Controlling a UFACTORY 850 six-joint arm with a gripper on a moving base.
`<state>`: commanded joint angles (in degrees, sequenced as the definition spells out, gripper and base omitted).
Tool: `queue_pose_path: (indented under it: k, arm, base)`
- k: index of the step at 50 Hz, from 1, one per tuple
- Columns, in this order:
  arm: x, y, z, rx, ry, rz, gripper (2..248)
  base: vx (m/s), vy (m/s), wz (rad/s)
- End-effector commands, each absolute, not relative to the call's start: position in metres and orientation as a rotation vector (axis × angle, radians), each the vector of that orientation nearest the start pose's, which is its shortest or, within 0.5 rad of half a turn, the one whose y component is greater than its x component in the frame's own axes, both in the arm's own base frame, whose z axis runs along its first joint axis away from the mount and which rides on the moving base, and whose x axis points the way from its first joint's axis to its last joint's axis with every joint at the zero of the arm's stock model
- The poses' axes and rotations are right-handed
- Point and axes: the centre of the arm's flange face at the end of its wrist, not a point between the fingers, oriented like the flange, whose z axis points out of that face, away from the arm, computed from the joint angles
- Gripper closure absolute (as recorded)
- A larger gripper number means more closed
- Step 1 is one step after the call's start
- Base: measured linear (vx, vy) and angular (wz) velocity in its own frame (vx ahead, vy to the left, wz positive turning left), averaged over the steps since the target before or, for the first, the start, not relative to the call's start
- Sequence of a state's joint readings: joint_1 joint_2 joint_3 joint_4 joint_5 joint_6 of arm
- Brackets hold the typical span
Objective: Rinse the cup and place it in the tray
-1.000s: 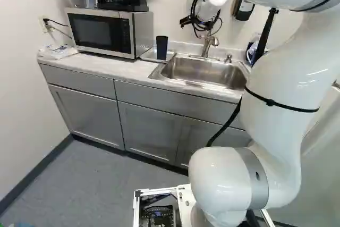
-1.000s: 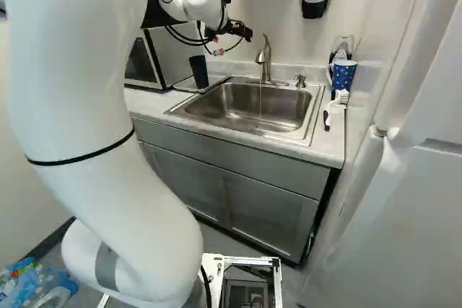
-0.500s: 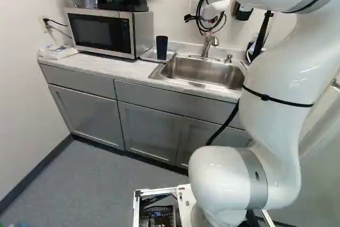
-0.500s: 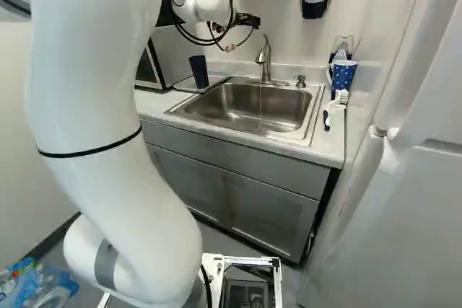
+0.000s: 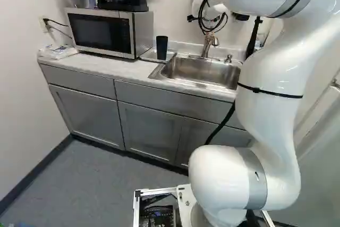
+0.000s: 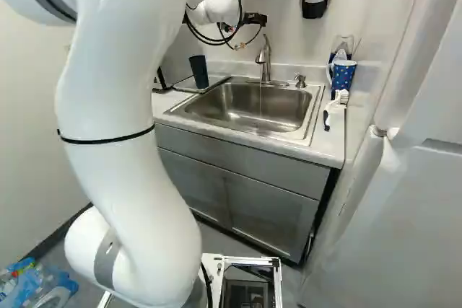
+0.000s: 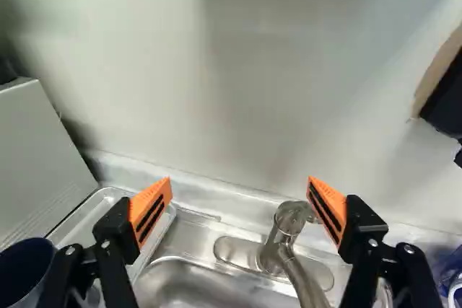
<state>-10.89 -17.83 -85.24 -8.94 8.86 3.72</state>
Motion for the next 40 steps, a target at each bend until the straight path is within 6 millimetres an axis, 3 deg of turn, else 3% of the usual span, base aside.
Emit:
queue_pose_path:
  k: [18,40]
  arm:
    - [0.679,-0.133,0.684,-2.589,0.114,-2.044,3]
    - [0.679,-0.133,0.680,-2.635,0.123,-1.984,3]
  base:
    - [0.000,0.000,0.000]
    - [0.000,0.000,0.000]
